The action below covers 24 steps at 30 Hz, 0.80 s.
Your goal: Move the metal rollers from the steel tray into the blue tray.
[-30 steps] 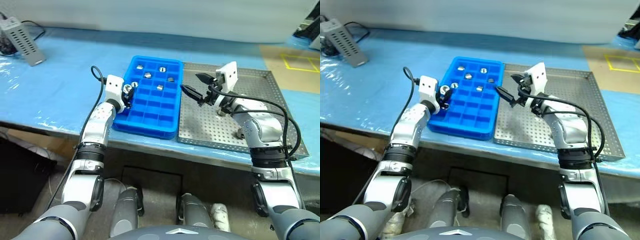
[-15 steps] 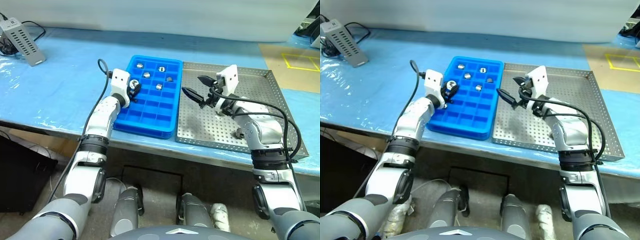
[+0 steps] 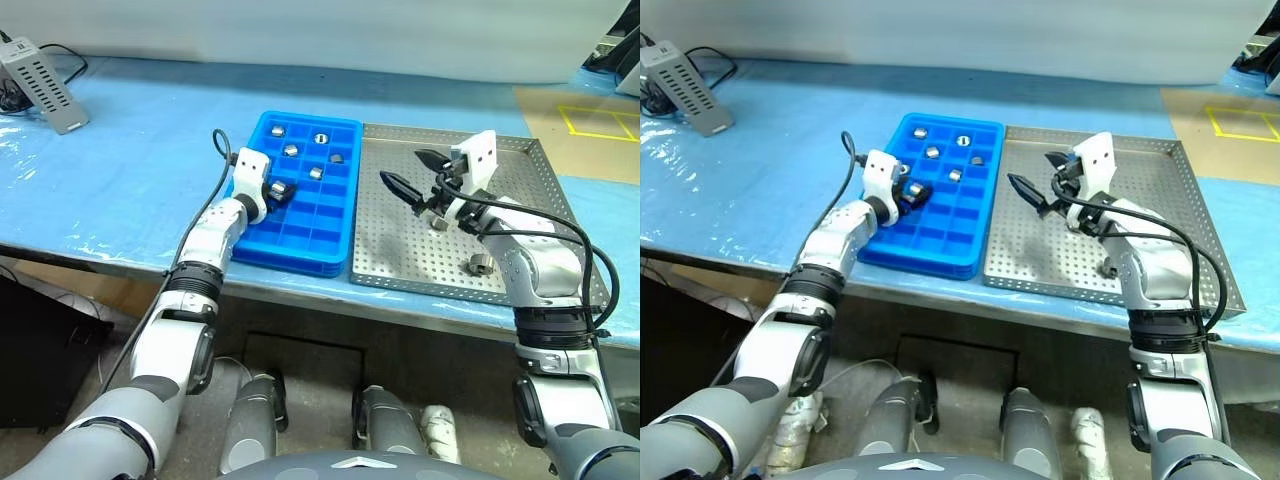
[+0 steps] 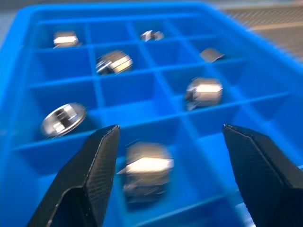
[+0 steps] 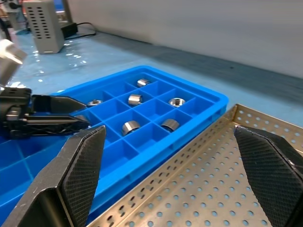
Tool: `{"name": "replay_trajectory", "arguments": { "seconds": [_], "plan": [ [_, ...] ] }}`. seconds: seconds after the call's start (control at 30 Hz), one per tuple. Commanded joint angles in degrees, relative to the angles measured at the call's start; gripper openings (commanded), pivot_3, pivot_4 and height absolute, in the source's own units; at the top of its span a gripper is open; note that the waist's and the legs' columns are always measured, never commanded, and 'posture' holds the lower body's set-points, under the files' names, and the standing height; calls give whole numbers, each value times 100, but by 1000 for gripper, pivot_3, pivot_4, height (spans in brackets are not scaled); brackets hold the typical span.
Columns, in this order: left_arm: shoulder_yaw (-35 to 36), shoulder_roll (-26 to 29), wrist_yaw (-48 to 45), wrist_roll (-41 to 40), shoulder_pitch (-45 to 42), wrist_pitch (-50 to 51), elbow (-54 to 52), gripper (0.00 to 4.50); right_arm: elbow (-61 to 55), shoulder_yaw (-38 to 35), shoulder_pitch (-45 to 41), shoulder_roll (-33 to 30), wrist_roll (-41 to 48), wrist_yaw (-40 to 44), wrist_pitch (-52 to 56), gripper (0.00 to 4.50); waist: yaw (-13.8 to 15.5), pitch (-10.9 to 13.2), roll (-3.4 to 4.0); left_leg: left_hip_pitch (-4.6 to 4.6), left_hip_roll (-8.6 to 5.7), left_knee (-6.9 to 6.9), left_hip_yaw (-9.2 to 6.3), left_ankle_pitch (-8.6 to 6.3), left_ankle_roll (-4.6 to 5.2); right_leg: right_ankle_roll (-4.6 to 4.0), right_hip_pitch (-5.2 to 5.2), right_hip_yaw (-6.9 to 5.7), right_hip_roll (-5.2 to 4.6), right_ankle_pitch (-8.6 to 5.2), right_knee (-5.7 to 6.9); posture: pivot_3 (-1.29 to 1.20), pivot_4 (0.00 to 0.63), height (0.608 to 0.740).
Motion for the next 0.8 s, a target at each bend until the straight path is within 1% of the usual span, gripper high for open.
{"name": "replay_trajectory", "arguments": {
  "seconds": [0.03, 0.07, 0.2, 0.27, 0.37, 0.5, 0.53, 0.57, 0.7, 0.8],
  "plan": [
    [-243, -130, -584, -69, -433, -464, -221, 3710, -300, -574, -18, 19, 301, -338, 97, 4500, -1, 0, 0, -2, -1, 0, 1, 0, 1, 0, -1, 0, -1, 0, -2, -317, 150, 740],
    [-297, -185, -710, -64, -509, -536, -147, 3710, -332, -656, -10, 21, 336, -408, 114, 4500, -5, 0, 0, -3, -2, 0, 1, 0, 2, 0, -1, 0, -1, 0, -3, -370, 150, 740],
    [-393, -591, -1157, -172, -941, -714, 293, 3710, -775, -1015, 263, -85, 450, -651, 256, 4500, -60, 0, 0, -2, -3, 0, 9, -2, 11, 0, 0, 3, -2, 0, -8, -442, 150, 740],
    [-473, -773, -1218, -44, -1171, -845, 760, 3710, -1011, -1195, 470, -174, 448, -781, 326, 4500, -106, 0, 1, -1, -3, 1, 12, 2, 28, 0, 0, 6, -2, 0, -9, -489, 150, 740],
    [-617, -1048, -1045, 254, -1596, -1079, 1713, 3710, -1472, -1601, 841, -346, 436, -1024, 453, 4500, -237, -1, 3, -3, -3, 4, 16, 0, 33, 0, -1, 10, -2, 0, -13, -569, 150, 740],
    [-504, -1338, -644, 370, -1968, -1097, 2696, 3710, -1986, -2055, 1333, -537, 496, -1213, 630, 4500, -452, -2, 3, -7, -5, 6, 18, -7, 44, 2, 1, 14, -1, -1, -30, -658, 150, 740],
    [-518, -1394, -531, 439, -2013, -1128, 2875, 3710, -2108, -2164, 1471, -570, 501, -1250, 673, 4500, -545, -2, 4, -8, -5, 7, 19, -9, 46, 2, 1, 14, -1, -1, -34, -684, 150, 740],
    [-515, -1448, -463, 482, -2054, -1164, 3008, 3710, -2218, -2255, 1597, -596, 507, -1283, 715, 4500, -583, -3, 5, -8, -5, 7, 18, -11, 49, 2, 5, 12, 0, -1, -41, -684, 150, 740],
    [-433, -1660, -269, 551, -2246, -1252, 3292, 3710, -2646, -2566, 2035, -589, 579, -1450, 850, 4500, -879, -6, 11, -23, -7, 6, 18, -20, 64, 10, 8, 8, 1, 4, -77, -747, 150, 740],
    [-404, -1751, 66, 660, -2301, -1230, 3464, 3710, -2879, -2654, 2248, -556, 616, -1572, 908, 4500, -1083, -6, 11, -39, -16, 16, 18, -36, 90, 11, 13, 3, -4, 4, -97, -769, 150, 740]
  ]
}}
